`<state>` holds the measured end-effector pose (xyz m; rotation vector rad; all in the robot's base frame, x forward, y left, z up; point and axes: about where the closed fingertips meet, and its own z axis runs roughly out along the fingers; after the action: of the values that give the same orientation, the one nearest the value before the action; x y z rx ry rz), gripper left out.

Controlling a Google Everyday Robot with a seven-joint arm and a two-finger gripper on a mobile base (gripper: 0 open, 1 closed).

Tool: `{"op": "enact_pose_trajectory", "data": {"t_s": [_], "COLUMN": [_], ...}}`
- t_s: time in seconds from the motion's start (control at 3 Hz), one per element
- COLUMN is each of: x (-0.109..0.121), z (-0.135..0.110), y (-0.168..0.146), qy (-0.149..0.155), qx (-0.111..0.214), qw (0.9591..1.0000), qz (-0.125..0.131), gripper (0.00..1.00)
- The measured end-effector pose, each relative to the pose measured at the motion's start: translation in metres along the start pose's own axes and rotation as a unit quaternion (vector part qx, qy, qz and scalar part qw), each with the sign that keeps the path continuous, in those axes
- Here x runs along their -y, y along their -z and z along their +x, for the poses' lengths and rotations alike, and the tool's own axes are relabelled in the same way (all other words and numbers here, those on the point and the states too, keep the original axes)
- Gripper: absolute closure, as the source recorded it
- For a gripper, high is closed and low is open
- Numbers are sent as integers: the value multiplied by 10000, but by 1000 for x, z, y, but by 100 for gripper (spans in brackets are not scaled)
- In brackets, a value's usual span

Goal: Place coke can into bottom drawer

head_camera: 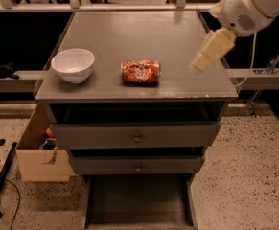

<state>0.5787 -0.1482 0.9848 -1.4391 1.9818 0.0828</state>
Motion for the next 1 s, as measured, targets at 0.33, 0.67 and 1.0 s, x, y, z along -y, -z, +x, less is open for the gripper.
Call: {"op": "enact_pose_trajectory", "data": {"t_s": [0.33, 0.67, 1.0], "x": [14, 17, 21], "z": [-29, -30, -28], "y": [-25, -26, -27], "qy": [-81, -112, -191], "qx": [287, 327, 373], "qw": [9995, 9992, 9988], "qz": [130, 178, 239], "gripper": [0, 0, 0]}}
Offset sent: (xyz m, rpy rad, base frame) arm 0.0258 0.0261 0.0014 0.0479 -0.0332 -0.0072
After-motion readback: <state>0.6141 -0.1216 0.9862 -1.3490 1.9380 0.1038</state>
